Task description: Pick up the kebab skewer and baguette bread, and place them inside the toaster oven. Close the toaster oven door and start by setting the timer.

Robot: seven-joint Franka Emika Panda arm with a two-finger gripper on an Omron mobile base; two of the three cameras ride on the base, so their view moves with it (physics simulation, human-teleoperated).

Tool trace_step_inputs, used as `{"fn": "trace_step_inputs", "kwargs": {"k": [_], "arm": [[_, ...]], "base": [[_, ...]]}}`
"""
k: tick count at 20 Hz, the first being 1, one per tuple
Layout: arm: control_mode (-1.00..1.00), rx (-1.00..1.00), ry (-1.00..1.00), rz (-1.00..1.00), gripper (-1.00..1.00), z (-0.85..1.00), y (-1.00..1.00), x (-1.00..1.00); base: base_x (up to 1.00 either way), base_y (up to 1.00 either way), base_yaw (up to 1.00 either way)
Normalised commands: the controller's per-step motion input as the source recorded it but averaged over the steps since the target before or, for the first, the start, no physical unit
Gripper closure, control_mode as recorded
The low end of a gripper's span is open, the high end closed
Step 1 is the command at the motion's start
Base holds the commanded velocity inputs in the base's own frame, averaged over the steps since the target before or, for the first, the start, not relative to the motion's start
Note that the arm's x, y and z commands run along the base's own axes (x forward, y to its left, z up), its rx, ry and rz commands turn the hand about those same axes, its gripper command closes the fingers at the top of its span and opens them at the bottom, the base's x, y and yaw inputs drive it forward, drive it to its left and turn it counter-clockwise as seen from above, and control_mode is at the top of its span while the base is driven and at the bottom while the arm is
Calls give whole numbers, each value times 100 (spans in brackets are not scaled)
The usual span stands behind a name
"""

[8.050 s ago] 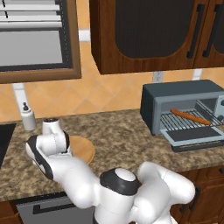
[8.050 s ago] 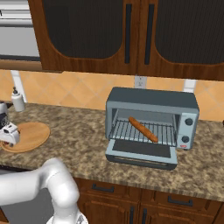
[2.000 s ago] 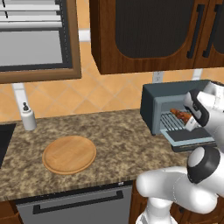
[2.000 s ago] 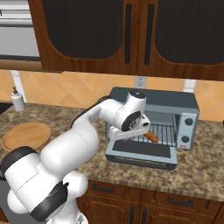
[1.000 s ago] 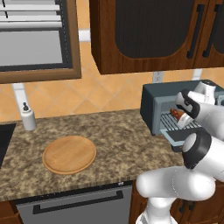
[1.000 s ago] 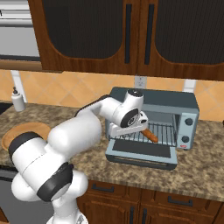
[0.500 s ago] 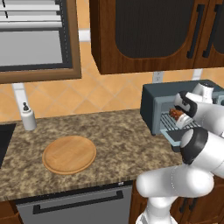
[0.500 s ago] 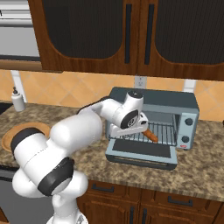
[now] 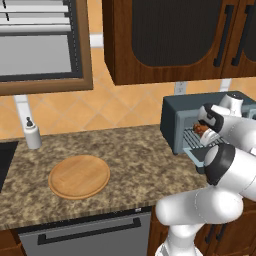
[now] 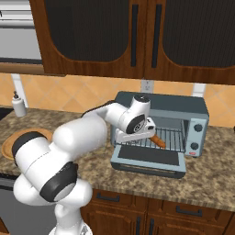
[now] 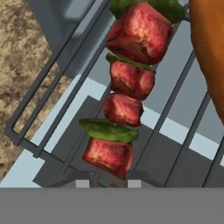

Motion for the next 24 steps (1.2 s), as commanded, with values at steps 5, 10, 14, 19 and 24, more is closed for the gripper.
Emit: {"fn": "trace_step_inputs", "kwargs": {"k": [5, 10, 14, 19, 24], "arm": [[-100, 0, -6, -4, -100, 0, 0, 0], [-100, 0, -5, -7, -100, 5, -2, -15], [-100, 0, -5, -19, -100, 17, -16, -47], [-100, -1, 0, -31, -100, 22, -34, -47], [-100, -1, 2, -31, -100, -14, -14, -43]], "base": [[0, 0, 0], [0, 0, 0], [0, 0, 0], [0, 0, 0], [0, 0, 0]]}}
